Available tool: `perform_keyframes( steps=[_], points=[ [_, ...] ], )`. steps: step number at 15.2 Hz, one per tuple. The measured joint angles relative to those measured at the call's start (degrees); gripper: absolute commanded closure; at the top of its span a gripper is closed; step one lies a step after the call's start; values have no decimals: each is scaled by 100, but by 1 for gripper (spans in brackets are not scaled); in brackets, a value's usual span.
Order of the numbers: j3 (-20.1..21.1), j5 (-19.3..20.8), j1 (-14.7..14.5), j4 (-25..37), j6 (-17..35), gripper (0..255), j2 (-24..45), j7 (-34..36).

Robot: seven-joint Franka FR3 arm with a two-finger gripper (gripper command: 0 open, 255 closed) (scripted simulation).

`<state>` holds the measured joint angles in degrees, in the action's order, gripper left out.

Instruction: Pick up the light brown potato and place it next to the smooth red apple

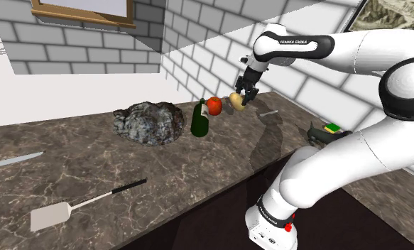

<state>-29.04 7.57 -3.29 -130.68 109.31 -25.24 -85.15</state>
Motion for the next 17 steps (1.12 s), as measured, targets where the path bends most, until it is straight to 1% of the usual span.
perform_keyframes(
  steps=[1,6,10,12,17],
  points=[
    [-119,14,35,118,-59,255,56,-159],
    [-796,-48,143,596,-29,255,567,-1016],
    [-1285,-247,174,1054,-63,255,1047,-1665],
    [-1382,-295,181,1020,63,255,1155,-1792],
    [-1475,-364,177,746,447,255,1292,-1900]
  ],
)
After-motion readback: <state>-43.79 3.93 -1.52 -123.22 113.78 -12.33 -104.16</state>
